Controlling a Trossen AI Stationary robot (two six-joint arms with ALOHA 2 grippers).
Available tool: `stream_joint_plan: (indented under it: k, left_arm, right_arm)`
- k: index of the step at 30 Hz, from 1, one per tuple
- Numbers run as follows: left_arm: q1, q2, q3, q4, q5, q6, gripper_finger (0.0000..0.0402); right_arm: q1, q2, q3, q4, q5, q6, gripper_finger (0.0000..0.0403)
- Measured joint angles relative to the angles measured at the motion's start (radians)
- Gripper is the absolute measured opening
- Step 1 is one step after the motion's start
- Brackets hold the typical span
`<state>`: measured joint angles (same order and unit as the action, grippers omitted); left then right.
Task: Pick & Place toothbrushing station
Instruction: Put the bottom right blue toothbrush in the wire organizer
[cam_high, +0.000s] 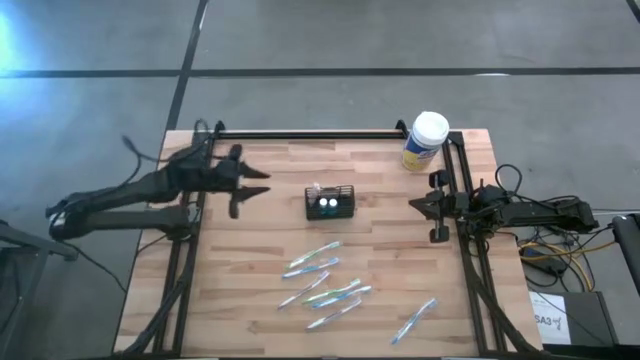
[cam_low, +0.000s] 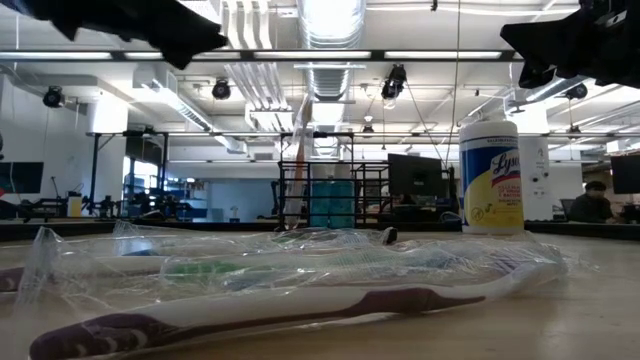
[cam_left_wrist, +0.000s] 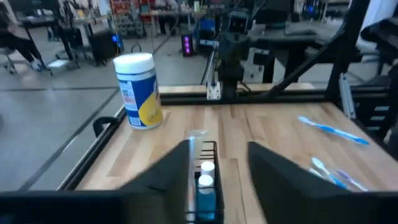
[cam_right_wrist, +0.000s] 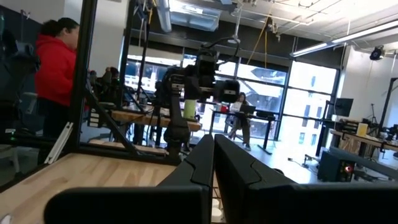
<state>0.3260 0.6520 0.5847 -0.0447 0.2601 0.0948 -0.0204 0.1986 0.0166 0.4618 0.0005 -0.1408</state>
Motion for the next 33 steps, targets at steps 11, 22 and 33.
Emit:
stream_joint_plan:
  k: [11, 22, 33]
  left_arm:
    - [0.0, -0.26, -0.33, 0.165, 0.0, -0.098, 0.001]
    - [0.0, -0.351, -0.495, 0.204, -0.023, -0.093, 0.0003]
    - [0.0, -0.375, -0.576, 0.208, -0.021, -0.051, 0.0004]
  right_arm:
    - [0.0, 0.0, 0.0, 0.0, 0.0, 0.01, 0.0008]
    - [0.0, 0.001, 0.0, 0.008, 0.0, 0.082, 0.0008]
    - [0.0, 0.002, 0.002, 0.051, 0.0, 0.246, 0.0008]
